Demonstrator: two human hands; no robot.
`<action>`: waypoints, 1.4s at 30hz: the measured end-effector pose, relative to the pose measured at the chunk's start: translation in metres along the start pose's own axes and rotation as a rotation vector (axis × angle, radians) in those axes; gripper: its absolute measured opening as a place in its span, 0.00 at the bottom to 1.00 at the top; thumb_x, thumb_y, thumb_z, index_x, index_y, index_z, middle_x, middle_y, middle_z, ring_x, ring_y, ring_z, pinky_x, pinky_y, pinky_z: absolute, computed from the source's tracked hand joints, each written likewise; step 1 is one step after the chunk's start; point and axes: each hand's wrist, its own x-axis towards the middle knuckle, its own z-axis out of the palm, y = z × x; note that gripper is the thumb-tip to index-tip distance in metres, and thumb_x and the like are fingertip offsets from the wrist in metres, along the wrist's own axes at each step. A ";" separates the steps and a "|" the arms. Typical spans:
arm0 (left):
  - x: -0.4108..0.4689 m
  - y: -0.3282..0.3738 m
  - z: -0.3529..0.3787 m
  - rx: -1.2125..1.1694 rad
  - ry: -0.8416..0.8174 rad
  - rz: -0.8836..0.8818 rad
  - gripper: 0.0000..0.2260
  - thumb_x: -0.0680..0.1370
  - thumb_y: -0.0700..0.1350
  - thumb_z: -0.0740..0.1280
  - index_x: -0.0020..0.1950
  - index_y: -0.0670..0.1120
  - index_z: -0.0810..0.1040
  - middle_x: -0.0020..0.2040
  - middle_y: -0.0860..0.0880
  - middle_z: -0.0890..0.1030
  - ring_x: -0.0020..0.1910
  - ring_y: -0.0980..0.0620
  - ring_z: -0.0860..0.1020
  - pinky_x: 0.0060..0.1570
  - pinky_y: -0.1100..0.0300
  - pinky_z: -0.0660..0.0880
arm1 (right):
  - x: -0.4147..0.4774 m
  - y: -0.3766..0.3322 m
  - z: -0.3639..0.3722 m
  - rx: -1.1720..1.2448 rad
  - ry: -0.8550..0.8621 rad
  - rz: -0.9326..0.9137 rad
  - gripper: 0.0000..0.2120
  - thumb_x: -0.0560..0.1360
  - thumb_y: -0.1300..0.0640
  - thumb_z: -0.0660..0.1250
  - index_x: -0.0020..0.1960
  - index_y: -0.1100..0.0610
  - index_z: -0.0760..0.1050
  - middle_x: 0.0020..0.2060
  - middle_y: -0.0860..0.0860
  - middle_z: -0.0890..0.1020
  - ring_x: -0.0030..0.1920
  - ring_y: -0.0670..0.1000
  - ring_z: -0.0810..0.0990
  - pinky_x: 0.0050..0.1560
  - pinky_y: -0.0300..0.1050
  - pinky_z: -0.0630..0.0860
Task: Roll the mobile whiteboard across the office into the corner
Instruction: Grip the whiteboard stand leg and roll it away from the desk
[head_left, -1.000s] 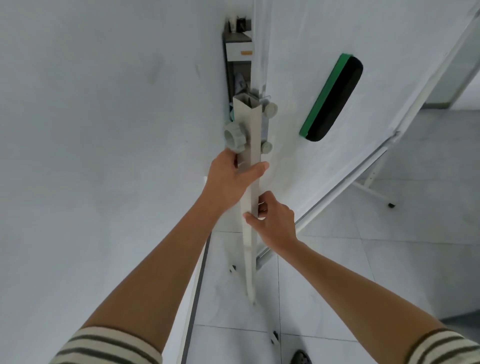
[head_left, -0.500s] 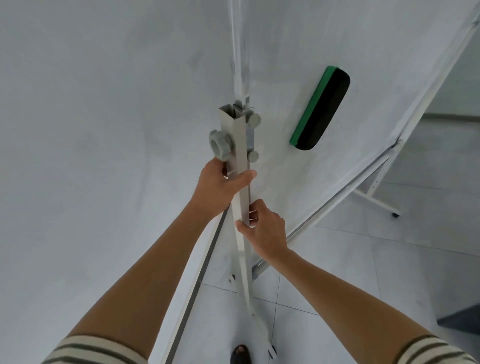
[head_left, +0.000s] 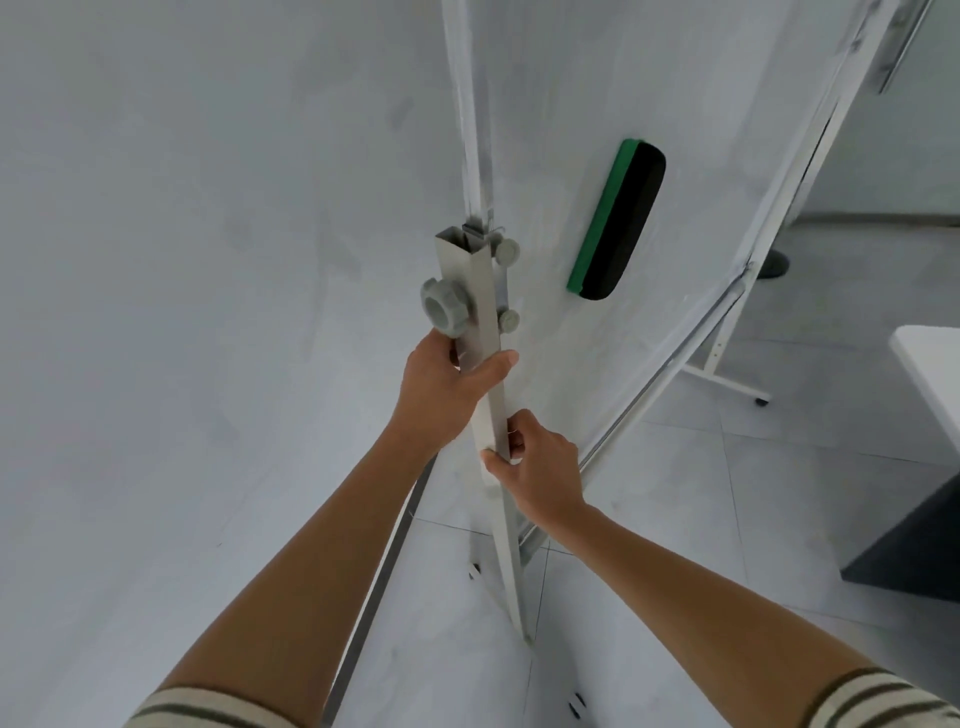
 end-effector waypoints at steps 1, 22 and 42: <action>-0.011 0.003 0.000 0.008 0.004 -0.003 0.24 0.67 0.60 0.69 0.56 0.44 0.78 0.48 0.46 0.83 0.48 0.46 0.80 0.52 0.48 0.80 | -0.011 -0.001 -0.003 -0.001 0.005 0.008 0.14 0.72 0.49 0.70 0.49 0.58 0.73 0.44 0.50 0.86 0.42 0.52 0.84 0.44 0.42 0.76; -0.235 0.012 -0.064 -0.016 0.239 -0.105 0.13 0.75 0.47 0.71 0.58 0.48 0.76 0.53 0.47 0.82 0.54 0.49 0.81 0.53 0.55 0.79 | -0.192 -0.076 -0.005 0.083 -0.220 -0.192 0.18 0.69 0.45 0.72 0.48 0.56 0.72 0.43 0.49 0.86 0.42 0.52 0.84 0.40 0.34 0.67; -0.386 -0.038 -0.215 0.049 0.234 -0.079 0.17 0.75 0.47 0.70 0.61 0.41 0.76 0.49 0.50 0.81 0.49 0.50 0.79 0.48 0.62 0.75 | -0.345 -0.211 0.082 0.110 -0.196 -0.151 0.17 0.71 0.45 0.71 0.51 0.56 0.73 0.46 0.50 0.85 0.44 0.51 0.84 0.52 0.44 0.77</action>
